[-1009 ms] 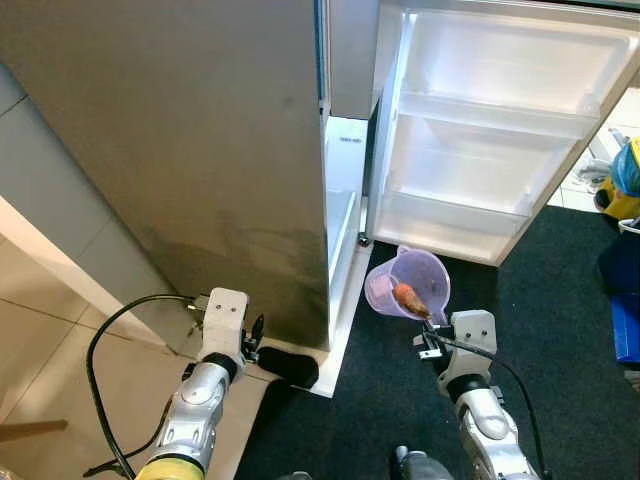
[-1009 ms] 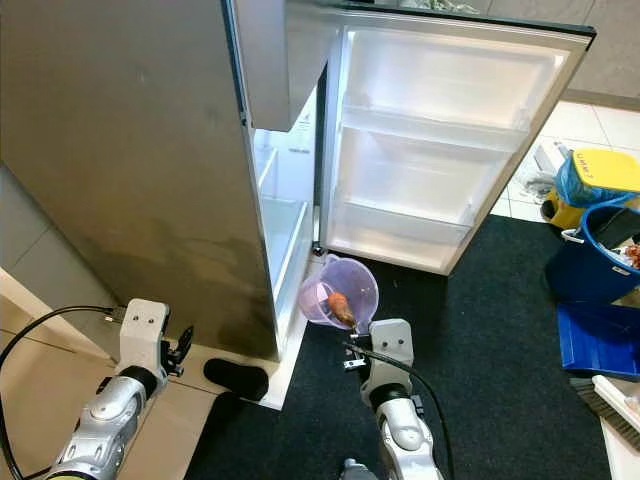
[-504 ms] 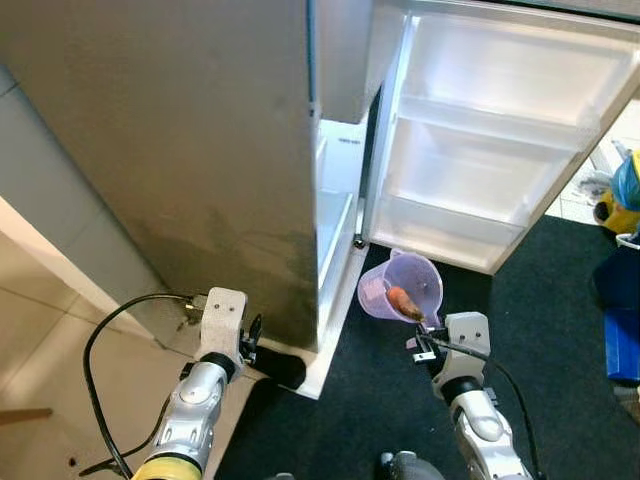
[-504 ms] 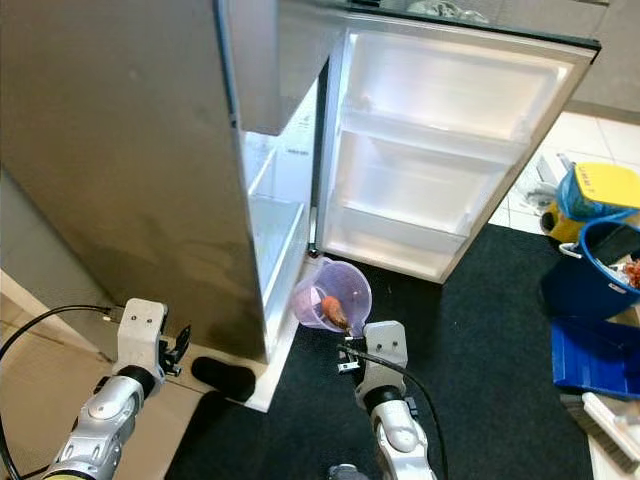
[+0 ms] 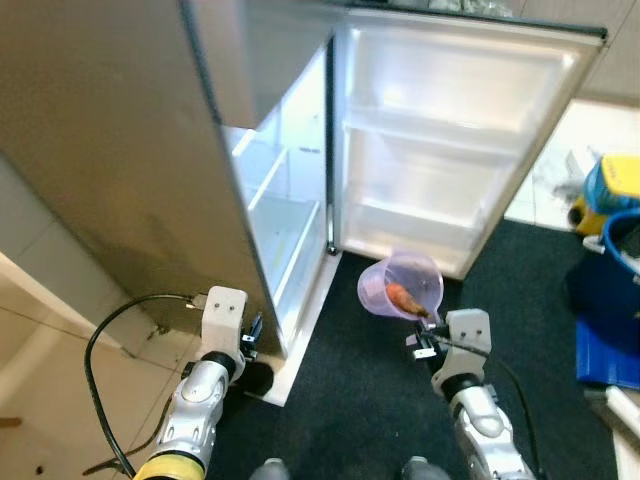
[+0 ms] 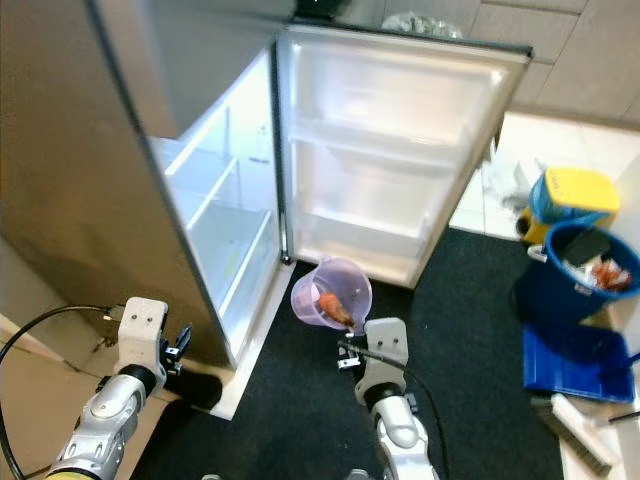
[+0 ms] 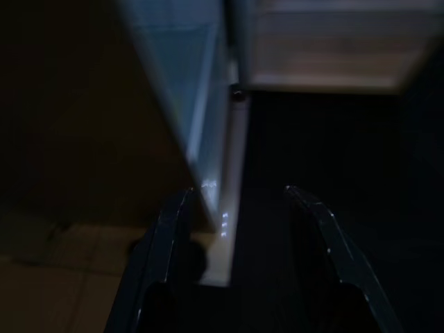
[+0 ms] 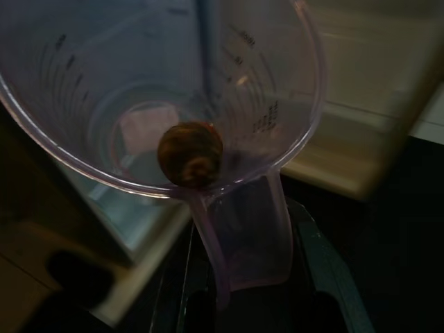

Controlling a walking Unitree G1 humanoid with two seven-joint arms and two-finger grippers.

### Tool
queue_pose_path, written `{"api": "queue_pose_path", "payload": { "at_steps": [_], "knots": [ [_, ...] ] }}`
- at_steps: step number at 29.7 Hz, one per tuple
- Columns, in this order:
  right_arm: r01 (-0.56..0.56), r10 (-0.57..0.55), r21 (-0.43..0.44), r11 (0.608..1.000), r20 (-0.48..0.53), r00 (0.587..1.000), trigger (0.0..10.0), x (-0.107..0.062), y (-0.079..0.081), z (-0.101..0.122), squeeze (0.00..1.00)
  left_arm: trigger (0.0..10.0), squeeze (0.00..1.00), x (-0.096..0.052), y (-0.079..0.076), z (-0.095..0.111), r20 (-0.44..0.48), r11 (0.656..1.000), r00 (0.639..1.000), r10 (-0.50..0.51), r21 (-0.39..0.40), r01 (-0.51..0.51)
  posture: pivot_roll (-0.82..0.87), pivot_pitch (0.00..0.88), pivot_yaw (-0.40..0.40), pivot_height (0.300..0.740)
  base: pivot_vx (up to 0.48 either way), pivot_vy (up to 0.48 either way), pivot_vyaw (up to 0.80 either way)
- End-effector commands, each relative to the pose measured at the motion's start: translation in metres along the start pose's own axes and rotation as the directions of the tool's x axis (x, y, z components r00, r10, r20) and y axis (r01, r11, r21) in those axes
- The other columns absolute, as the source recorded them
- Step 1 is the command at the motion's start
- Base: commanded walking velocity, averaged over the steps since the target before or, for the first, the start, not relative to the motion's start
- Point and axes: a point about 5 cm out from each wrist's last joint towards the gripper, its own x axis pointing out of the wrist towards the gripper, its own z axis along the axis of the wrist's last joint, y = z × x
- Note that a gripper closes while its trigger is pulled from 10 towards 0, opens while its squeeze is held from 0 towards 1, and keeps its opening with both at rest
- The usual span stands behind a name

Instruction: Restocking fridge

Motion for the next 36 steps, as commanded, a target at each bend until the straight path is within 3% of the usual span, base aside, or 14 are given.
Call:
{"api": "queue_pose_path", "payload": {
  "at_steps": [1, 6, 31, 36],
  "knots": [
    [0.001, -0.001, 0.015, 1.0, 0.014, 1.0, 10.0, 0.0004, 0.0028, 0.0021, 0.0, 10.0, 0.0, -0.0018, 0.0025, -0.0031, -0.01, 1.0, 1.0, 0.007, 0.005, -0.007, -0.05, 0.142, 0.008, 0.74, 0.0, -0.428, 0.0],
    [-0.001, 0.0, 0.016, 1.0, 0.014, 1.0, 10.0, 0.0003, 0.0033, 0.0024, 0.0, 10.0, 0.0, -0.0017, 0.0033, -0.0033, -0.013, 1.0, 1.0, 0.011, 0.004, -0.01, -0.05, 0.143, 0.008, 0.74, 0.0, -0.389, 0.0],
    [-0.004, 0.003, 0.014, 1.0, 0.011, 1.0, 10.0, -0.0001, 0.0035, 0.0016, 0.0, 10.0, 0.0, -0.0002, 0.0062, -0.0042, -0.022, 1.0, 0.999, 0.024, -0.011, -0.024, -0.05, 0.136, 0.01, 0.74, 0.0, 0.0, 0.0],
    [-0.003, 0.003, 0.011, 1.0, 0.012, 1.0, 10.0, -0.0003, 0.0032, 0.0015, 0.0, 10.0, 0.0, 0.0002, 0.0021, -0.0013, 0.004, 1.0, 1.0, -0.016, -0.021, 0.016, -0.05, 0.134, 0.011, 0.74, 0.0, 0.0, 0.0]
  ]
}}
